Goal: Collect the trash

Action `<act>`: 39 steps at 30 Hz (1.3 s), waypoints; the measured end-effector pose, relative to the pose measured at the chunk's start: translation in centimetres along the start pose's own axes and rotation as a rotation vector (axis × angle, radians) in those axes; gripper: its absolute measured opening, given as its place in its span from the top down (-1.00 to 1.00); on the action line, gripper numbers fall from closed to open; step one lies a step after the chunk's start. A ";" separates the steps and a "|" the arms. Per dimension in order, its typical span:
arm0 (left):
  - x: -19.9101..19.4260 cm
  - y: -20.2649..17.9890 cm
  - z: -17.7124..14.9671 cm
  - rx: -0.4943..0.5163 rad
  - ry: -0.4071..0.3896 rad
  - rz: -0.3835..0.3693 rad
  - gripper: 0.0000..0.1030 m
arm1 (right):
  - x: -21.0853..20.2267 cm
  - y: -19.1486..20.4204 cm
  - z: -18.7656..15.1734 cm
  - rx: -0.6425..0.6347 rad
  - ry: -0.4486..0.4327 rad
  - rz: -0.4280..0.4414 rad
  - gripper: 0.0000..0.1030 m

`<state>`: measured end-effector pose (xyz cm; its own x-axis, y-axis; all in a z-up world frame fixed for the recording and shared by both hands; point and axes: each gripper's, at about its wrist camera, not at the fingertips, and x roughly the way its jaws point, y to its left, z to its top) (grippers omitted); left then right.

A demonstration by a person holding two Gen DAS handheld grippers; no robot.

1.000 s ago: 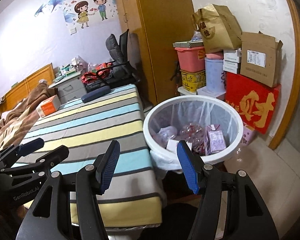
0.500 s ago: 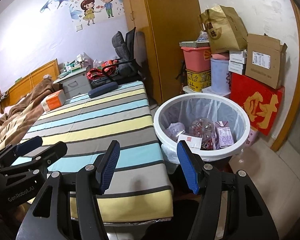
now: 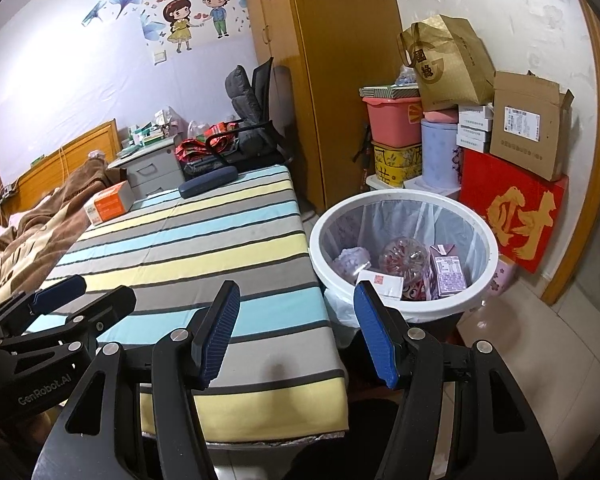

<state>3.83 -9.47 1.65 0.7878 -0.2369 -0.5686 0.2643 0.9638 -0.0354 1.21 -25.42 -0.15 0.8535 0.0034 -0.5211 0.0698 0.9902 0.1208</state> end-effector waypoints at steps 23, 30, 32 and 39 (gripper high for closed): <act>-0.1 -0.1 0.0 0.003 -0.001 0.004 -0.48 | -0.3 0.4 0.3 0.004 -0.008 -0.003 -0.18; -0.3 -0.1 0.2 0.002 -0.003 0.004 -0.48 | -0.1 0.5 0.3 0.004 -0.006 -0.005 -0.18; -0.2 -0.1 0.2 0.003 -0.003 0.005 -0.48 | -0.1 0.4 0.3 0.004 -0.008 -0.007 -0.18; -0.3 -0.1 0.3 0.005 -0.003 0.006 -0.48 | -0.1 0.4 0.3 0.005 -0.006 -0.008 -0.18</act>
<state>3.74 -9.54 2.01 0.7908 -0.2316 -0.5665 0.2622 0.9646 -0.0283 1.25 -25.01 0.19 0.8560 -0.0053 -0.5170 0.0792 0.9895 0.1209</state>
